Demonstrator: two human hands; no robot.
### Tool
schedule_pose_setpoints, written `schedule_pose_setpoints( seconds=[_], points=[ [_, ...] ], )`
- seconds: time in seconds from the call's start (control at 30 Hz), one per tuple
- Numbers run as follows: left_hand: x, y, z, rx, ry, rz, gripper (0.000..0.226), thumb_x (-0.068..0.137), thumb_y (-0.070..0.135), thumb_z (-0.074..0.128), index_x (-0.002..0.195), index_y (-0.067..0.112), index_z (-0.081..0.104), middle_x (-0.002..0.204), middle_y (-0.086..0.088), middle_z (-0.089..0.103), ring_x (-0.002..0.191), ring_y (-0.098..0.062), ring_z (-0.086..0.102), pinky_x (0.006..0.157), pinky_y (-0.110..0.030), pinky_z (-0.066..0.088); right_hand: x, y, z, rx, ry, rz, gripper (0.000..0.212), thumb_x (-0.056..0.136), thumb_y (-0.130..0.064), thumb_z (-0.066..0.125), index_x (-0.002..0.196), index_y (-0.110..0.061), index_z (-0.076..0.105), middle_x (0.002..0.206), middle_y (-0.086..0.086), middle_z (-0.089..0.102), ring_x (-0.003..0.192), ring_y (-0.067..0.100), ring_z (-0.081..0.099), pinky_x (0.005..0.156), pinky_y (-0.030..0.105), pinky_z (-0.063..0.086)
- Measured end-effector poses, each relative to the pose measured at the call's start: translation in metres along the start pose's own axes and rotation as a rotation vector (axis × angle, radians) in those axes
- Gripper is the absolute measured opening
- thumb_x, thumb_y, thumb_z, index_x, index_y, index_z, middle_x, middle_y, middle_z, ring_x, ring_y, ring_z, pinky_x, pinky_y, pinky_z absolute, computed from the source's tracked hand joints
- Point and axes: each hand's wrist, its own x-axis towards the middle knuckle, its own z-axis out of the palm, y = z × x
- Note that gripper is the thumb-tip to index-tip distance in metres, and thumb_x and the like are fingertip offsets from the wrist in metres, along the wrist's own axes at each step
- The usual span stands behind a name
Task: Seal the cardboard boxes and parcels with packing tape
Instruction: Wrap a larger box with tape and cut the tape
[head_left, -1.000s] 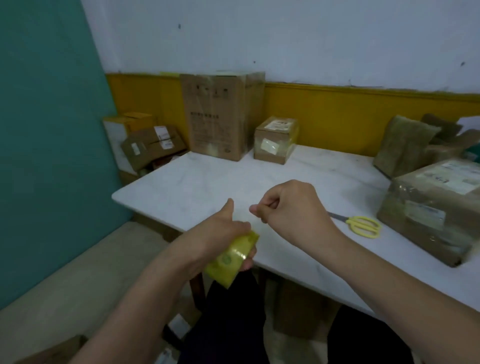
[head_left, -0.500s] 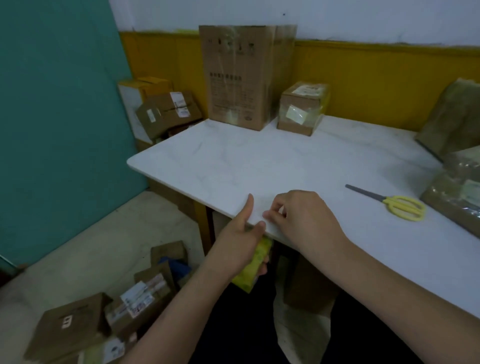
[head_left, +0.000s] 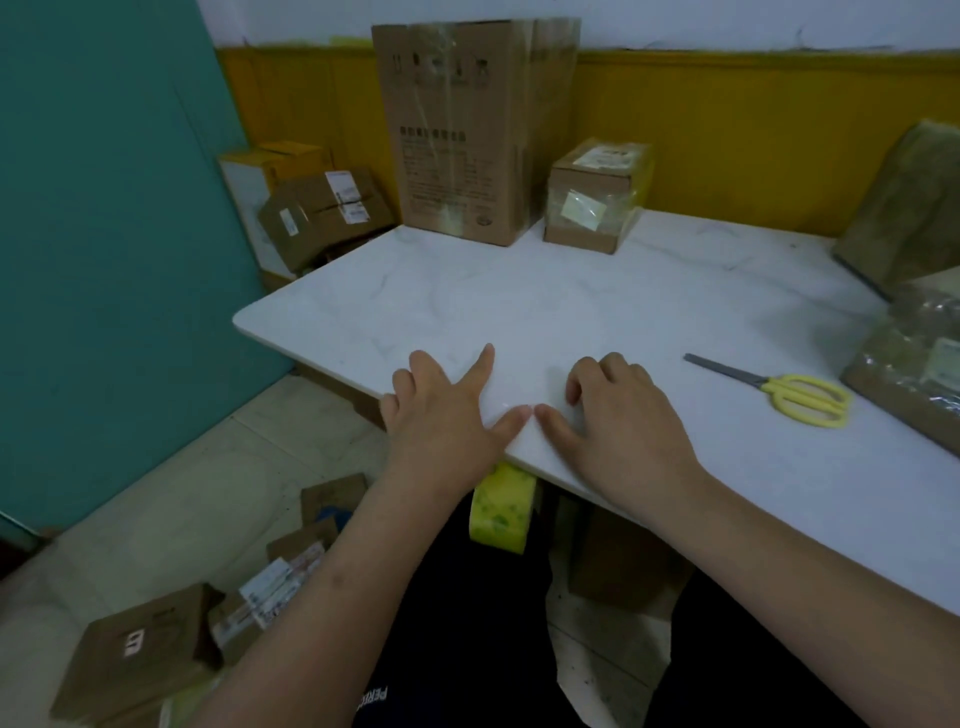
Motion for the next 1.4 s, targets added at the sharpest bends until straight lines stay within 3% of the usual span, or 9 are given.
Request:
schedule_pose_setpoints(
  seconds=[0.27,0.43,0.67,0.8,0.9,0.97,1.03,1.17,1.4],
  points=[
    [0.063,0.046,0.006,0.200,0.221,0.243,0.050,0.106,0.037,0.031,0.155,0.026,0.028,0.132,-0.012,0.038,0.117,-0.030,0.038,0.096,-0.040,0.032,0.003,0.007,-0.010,0.016,0.035,-0.013,0.028,0.096,-0.040,0.051,0.109,-0.016,0.057,0.107,0.004,0.052,0.096,0.023,0.052,0.082,0.037,0.045],
    [0.080,0.137,-0.005,-0.296,0.376,0.675,0.038,0.106,0.025,0.037,0.140,0.018,0.054,0.125,-0.006,0.054,0.114,-0.020,0.050,0.096,-0.034,0.043,-0.008,0.067,-0.085,-0.159,0.460,-0.058,0.008,0.087,-0.014,0.059,0.090,-0.012,0.066,0.086,0.006,0.063,0.075,0.028,0.058,0.065,0.039,0.044],
    [0.076,0.266,0.029,-0.964,-0.231,0.749,0.069,0.097,0.066,0.027,0.154,0.028,0.032,0.151,0.006,0.045,0.138,-0.009,0.042,0.118,-0.035,0.032,-0.038,0.210,-0.167,-0.135,0.653,0.553,0.038,0.093,-0.027,0.056,0.131,-0.023,0.058,0.148,0.004,0.045,0.137,0.027,0.038,0.112,0.044,0.031],
    [0.077,0.286,0.065,-1.013,-0.555,0.908,0.068,0.095,0.067,0.029,0.155,0.047,0.003,0.137,0.031,0.046,0.122,0.008,0.048,0.108,-0.019,0.035,-0.045,0.245,-0.165,0.898,0.662,0.844,0.066,0.093,-0.010,0.052,0.150,-0.034,0.030,0.141,-0.002,0.050,0.121,0.027,0.057,0.087,0.044,0.054],
    [0.093,0.286,0.076,-0.988,-0.669,0.994,0.078,0.095,0.056,0.042,0.155,0.042,-0.005,0.147,0.028,0.039,0.135,0.007,0.040,0.112,-0.018,0.034,-0.049,0.247,-0.158,1.241,0.751,0.882,0.062,0.092,-0.011,0.055,0.146,-0.030,0.032,0.123,0.003,0.066,0.094,0.026,0.071,0.066,0.040,0.060],
    [0.098,0.287,0.080,-0.879,-0.568,0.978,0.066,0.097,0.048,0.047,0.154,0.029,0.020,0.143,0.013,0.052,0.130,-0.002,0.049,0.110,-0.029,0.041,-0.049,0.244,-0.154,1.310,0.770,0.896,0.041,0.093,-0.014,0.055,0.133,-0.024,0.047,0.112,0.005,0.071,0.084,0.024,0.074,0.056,0.035,0.058],
    [0.096,0.289,0.077,-0.774,-0.408,0.948,0.042,0.100,0.042,0.049,0.136,0.021,0.044,0.125,0.006,0.065,0.116,-0.010,0.061,0.098,-0.031,0.049,-0.048,0.243,-0.152,1.333,0.771,0.889,0.035,0.094,-0.014,0.052,0.127,-0.025,0.054,0.109,0.005,0.073,0.084,0.023,0.074,0.054,0.033,0.057],
    [0.078,0.288,0.065,-0.684,-0.253,0.916,0.041,0.100,0.047,0.044,0.135,0.026,0.042,0.115,0.007,0.068,0.102,-0.009,0.064,0.076,-0.022,0.045,-0.053,0.236,-0.155,1.415,0.814,0.848,0.039,0.093,-0.012,0.050,0.129,-0.025,0.057,0.110,0.005,0.073,0.088,0.025,0.073,0.059,0.034,0.058],
    [0.056,0.294,0.022,-1.413,-0.686,0.633,0.055,0.069,0.083,0.045,0.113,0.052,0.055,0.108,0.027,0.065,0.112,-0.007,0.060,0.098,-0.039,0.053,-0.062,0.210,-0.156,1.301,0.930,0.473,0.066,0.094,-0.001,0.048,0.148,-0.038,0.036,0.135,-0.007,0.061,0.115,0.022,0.065,0.079,0.039,0.060]
  ],
)
